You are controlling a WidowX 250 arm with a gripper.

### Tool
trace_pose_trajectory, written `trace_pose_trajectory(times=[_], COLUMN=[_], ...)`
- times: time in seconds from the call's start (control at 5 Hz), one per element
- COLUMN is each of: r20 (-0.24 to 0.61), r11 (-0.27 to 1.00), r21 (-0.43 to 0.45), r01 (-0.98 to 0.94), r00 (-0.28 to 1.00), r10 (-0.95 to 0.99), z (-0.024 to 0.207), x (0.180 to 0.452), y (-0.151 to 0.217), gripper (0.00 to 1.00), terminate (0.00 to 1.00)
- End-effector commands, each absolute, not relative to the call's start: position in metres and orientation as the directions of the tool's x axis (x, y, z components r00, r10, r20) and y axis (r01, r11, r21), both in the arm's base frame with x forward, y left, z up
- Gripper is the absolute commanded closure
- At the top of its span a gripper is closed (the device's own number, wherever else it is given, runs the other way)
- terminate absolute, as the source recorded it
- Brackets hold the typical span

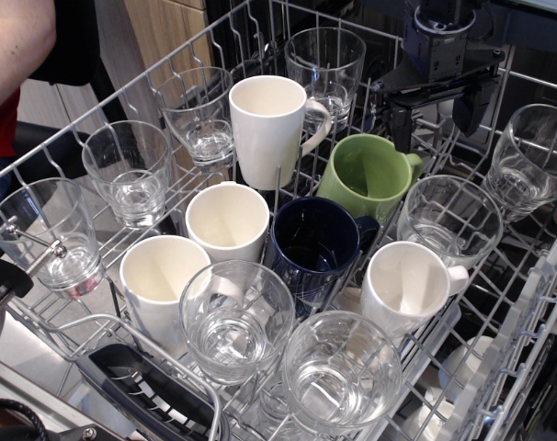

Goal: Pick up any cup

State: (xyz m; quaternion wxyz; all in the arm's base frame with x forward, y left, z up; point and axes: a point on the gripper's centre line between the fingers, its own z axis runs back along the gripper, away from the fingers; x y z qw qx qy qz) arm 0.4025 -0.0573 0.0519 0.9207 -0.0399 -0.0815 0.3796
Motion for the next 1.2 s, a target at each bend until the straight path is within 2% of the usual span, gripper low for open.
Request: trace_pose_trajectory(times=[0.0,1.0], r20=[0.12,0.176], r11=[0.709,0.723], r21=[-0.135,-0.108], r01=[-0.692,-0.683], r00=[0.699,0.702], r10=[0.705,0.69], z=[0.052,-0.002], x=[0.403,0.413], y=[-0.057,-0.058], gripper=[0.0,0.0], terminate=[0.0,0.0])
